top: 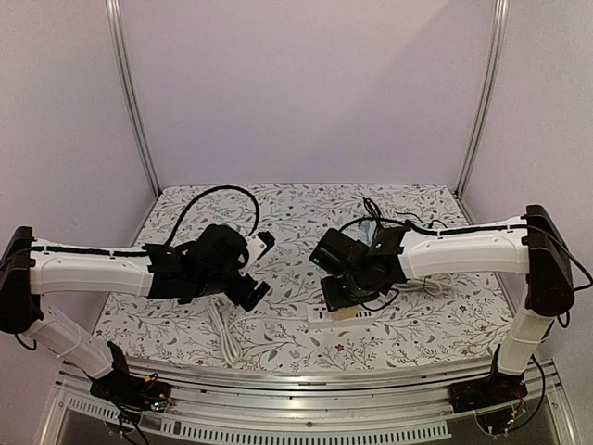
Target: Insert the plug
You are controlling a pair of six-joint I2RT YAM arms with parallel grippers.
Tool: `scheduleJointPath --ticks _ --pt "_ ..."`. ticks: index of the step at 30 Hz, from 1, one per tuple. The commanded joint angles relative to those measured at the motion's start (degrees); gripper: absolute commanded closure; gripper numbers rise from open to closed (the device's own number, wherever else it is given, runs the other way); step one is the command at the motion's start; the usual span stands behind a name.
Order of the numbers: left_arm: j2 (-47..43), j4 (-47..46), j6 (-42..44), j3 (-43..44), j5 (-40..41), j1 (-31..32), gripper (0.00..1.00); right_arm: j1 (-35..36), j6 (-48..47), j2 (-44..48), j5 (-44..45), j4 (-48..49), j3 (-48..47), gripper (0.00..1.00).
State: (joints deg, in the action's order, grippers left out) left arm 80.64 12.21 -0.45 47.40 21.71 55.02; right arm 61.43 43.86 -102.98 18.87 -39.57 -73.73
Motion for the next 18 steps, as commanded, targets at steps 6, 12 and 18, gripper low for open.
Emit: scheduleJointPath --ticks 6,12,18 --pt "0.91 0.51 0.36 0.55 0.63 -1.15 0.00 -0.46 1.57 -7.49 -3.91 -5.17 4.42 1.00" --pt "1.38 1.14 0.36 1.29 0.21 -1.29 0.00 -0.14 1.49 -7.28 -5.98 -11.38 3.32 1.00" --pt "2.61 0.85 0.98 1.45 -1.05 -1.32 0.01 0.93 1.65 -5.92 -5.51 -14.76 1.35 1.00"
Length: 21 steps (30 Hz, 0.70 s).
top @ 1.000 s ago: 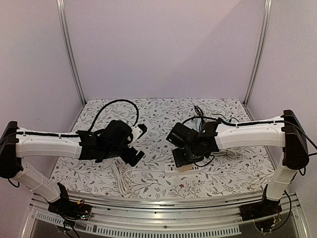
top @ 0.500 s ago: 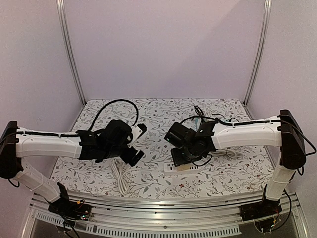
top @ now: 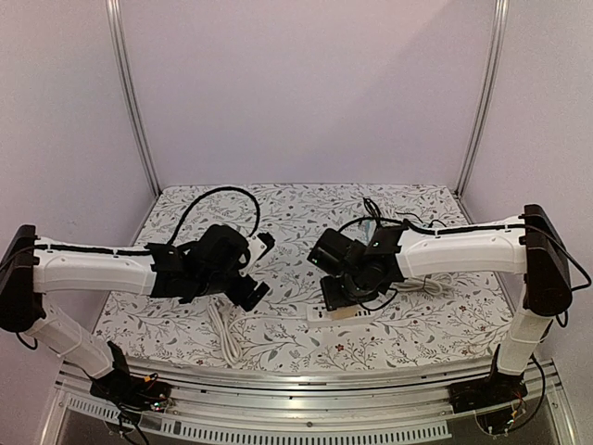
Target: Insert the plug
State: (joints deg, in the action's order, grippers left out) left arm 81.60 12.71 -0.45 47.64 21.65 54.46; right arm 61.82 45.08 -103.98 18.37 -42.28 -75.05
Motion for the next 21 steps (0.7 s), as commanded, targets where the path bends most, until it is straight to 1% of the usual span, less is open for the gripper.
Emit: scheduleJointPath --ticks 1,2,4,7,8,10,12,18,21 --pt "1.85 0.27 1.93 1.24 -2.27 -0.76 0.00 0.53 0.16 -5.18 -5.15 -12.30 1.99 1.00" --pt "2.16 -0.03 3.03 1.11 -5.10 -0.76 0.00 0.57 -0.02 -5.48 -5.37 -12.35 1.54 1.00" --pt "3.27 -1.38 5.57 0.54 -13.39 -0.57 0.01 0.58 -0.36 -5.46 -5.14 -12.55 0.87 1.00" --pt "5.97 -6.55 10.44 -1.70 -24.37 1.55 0.02 -0.42 -1.18 -5.11 -4.40 -12.99 -0.18 1.00" --pt "6.79 -8.64 11.72 -2.54 -25.78 2.24 0.02 -0.82 -1.56 -4.94 -3.59 -12.95 -0.56 1.00" --pt "8.44 -12.92 13.24 -3.62 -27.62 2.58 0.02 -1.72 -2.27 -4.98 -1.74 -12.68 -1.31 1.00" --pt "11.00 -15.85 13.91 -3.32 -27.22 2.52 0.02 -2.55 -2.89 -5.44 -1.09 -11.05 -1.39 1.00" --pt "18.40 -14.83 12.80 0.88 -25.64 2.52 0.11 -3.67 -3.75 -5.81 -1.91 -6.37 0.53 1.00" --pt "20.10 -14.97 11.97 1.79 -25.77 2.51 0.15 -5.03 -4.19 -4.53 -5.62 -3.01 2.67 1.00"
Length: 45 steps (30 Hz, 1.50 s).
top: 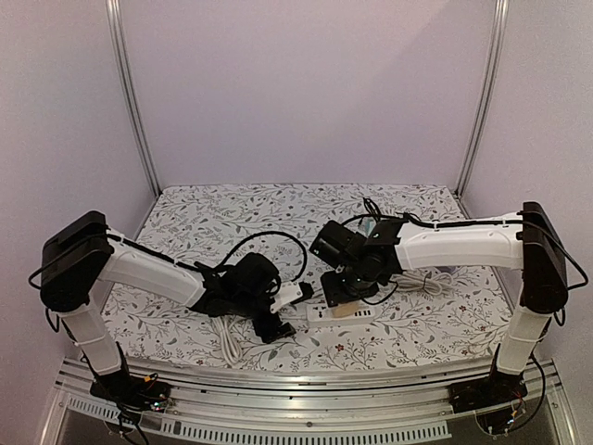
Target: Insert the plug
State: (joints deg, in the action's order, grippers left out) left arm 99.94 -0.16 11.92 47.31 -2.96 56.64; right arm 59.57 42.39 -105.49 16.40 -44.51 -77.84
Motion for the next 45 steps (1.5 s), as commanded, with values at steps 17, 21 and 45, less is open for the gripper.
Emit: scheduleJointPath --ticks 17,21,45 --pt "6.33 -1.88 -1.71 4.63 -2.60 0.31 0.25 -6.04 0.10 3.86 -8.26 -1.16 7.38 1.00" --pt "6.36 -2.06 -2.06 4.50 -2.94 0.36 0.25 -4.71 0.85 3.14 -5.01 -2.94 5.97 1.00" --pt "7.03 -0.02 -1.67 5.66 -3.23 0.38 0.24 1.04 5.65 -4.53 0.52 5.00 19.62 1.00"
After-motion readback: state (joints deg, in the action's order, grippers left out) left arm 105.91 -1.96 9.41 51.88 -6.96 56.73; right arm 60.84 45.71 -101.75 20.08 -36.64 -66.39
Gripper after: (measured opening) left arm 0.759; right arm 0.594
